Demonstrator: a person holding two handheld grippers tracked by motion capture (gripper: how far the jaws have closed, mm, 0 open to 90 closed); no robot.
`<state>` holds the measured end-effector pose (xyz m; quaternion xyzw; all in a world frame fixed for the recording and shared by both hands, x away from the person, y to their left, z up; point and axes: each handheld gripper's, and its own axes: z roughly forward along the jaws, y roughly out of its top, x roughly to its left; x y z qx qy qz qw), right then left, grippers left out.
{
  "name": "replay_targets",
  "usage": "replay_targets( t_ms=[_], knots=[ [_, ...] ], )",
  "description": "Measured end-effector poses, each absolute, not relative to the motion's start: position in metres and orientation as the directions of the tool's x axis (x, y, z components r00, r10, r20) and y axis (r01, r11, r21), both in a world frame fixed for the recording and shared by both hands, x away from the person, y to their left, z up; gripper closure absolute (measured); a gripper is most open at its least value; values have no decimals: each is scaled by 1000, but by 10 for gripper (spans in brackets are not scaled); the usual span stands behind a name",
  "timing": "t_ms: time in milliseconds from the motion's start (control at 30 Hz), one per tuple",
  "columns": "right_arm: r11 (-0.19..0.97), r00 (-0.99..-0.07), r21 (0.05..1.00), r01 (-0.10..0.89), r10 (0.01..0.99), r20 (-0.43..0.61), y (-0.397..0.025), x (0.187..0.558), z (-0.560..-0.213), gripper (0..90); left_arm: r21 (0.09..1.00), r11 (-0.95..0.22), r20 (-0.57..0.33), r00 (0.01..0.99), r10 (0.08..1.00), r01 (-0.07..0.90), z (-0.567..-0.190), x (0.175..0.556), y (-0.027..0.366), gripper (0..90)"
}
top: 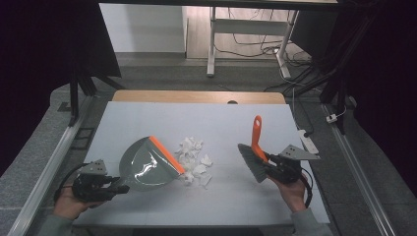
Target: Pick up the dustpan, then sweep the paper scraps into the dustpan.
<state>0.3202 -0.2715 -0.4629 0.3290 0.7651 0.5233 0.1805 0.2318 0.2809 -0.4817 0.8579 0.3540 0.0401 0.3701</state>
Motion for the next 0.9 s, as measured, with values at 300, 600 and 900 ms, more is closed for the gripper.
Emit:
replay_targets(
  t_ms=[300, 600, 900],
  knots=[
    [238, -723, 919, 313, 687, 68, -269, 321, -464, 694, 613, -560, -153, 780, 607, 557, -484, 220, 278, 614],
    [240, -728, 918, 316, 682, 72, -267, 323, -465, 694, 577, -590, -133, 778, 614, 564, -489, 213, 279, 613],
    [238, -733, 920, 312, 676, 74, -262, 322, -462, 694, 571, -610, -124, 793, 597, 549, -487, 208, 276, 613]
  ],
)
